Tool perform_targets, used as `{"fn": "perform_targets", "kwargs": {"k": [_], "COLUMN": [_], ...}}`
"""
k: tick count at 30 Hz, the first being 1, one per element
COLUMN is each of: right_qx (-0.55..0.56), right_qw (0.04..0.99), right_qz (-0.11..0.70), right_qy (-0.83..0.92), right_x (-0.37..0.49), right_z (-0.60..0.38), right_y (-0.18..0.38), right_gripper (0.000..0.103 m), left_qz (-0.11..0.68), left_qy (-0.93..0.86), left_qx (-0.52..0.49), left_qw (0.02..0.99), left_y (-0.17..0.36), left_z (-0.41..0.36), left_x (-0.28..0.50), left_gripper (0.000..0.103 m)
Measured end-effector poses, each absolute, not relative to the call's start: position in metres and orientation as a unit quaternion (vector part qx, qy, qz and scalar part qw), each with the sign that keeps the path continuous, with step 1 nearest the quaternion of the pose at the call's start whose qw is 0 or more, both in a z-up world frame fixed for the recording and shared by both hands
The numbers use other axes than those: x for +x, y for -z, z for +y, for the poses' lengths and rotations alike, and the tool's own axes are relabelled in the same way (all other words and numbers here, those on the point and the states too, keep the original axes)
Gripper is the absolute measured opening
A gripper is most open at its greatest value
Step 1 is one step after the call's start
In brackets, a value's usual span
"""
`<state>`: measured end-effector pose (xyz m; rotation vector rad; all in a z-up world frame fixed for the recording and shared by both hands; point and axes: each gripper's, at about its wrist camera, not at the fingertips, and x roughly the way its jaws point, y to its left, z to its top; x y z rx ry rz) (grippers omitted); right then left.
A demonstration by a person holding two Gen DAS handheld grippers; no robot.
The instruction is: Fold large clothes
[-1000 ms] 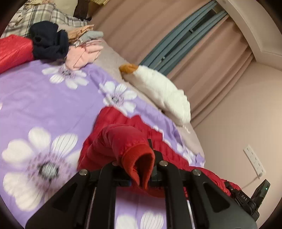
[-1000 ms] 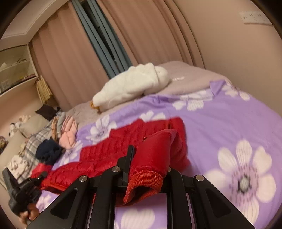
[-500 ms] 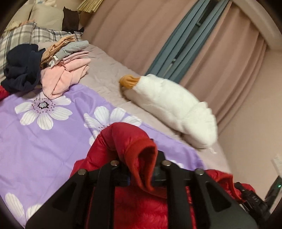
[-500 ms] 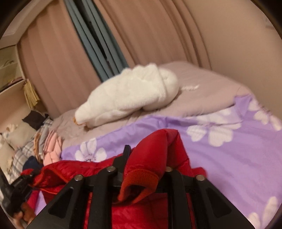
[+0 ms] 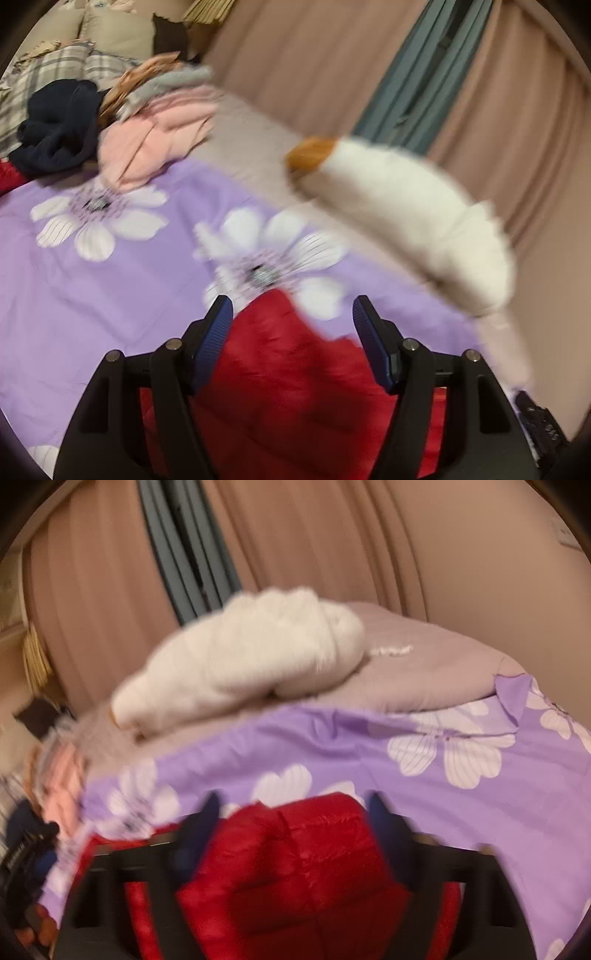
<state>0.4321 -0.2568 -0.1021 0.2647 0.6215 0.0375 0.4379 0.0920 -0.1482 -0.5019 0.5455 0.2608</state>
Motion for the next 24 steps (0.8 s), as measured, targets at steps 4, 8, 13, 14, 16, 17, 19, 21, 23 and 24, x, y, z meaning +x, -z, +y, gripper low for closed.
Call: {"fn": "perform_targets", "kwargs": {"k": [4,8,13,14,16,17,19,21,23,24], "right_qx": [0.079,0.105,0.096,0.101,0.1,0.098,0.096,0.096,0.095,0.094], "right_qw": [0.93,0.929,0.925,0.925,0.925,0.925,0.925,0.924,0.924,0.924], "right_qz": [0.359,0.353,0.366,0.365,0.366,0.366,0.367,0.367,0.368,0.369], "right_qy": [0.027,0.033,0.032,0.03,0.03,0.031,0.032,0.032,0.033,0.034], "right_x": [0.462,0.471,0.477,0.476,0.476,0.476,0.477,0.477,0.478,0.479], "right_z": [-0.25,-0.254,-0.25,-0.252,-0.252,-0.25,-0.248,-0.248,-0.248,-0.248], "right_y": [0.161,0.188,0.192,0.192,0.193,0.193,0.195,0.196,0.197,0.197], "right_gripper": [0.038,0.038,0.038,0.038,0.038,0.038,0.038,0.038,0.038,0.038], "left_qz": [0.34,0.316,0.326,0.326,0.326,0.326,0.325,0.325,0.326,0.326], "left_qy": [-0.162,-0.179,-0.183,-0.183,-0.183,-0.183,-0.183,-0.183,-0.184,-0.184], "left_qx": [-0.291,-0.27,-0.259,-0.26,-0.26,-0.259,-0.26,-0.259,-0.259,-0.259], "left_qw": [0.879,0.892,0.89,0.891,0.891,0.891,0.891,0.891,0.891,0.891], "left_y": [0.224,0.227,0.23,0.229,0.23,0.23,0.23,0.23,0.231,0.23], "left_z": [0.111,0.105,0.103,0.103,0.102,0.103,0.103,0.103,0.103,0.103], "left_x": [0.466,0.469,0.475,0.474,0.474,0.474,0.474,0.475,0.475,0.475], "left_gripper": [0.059,0.06,0.062,0.062,0.062,0.062,0.062,0.062,0.062,0.062]}}
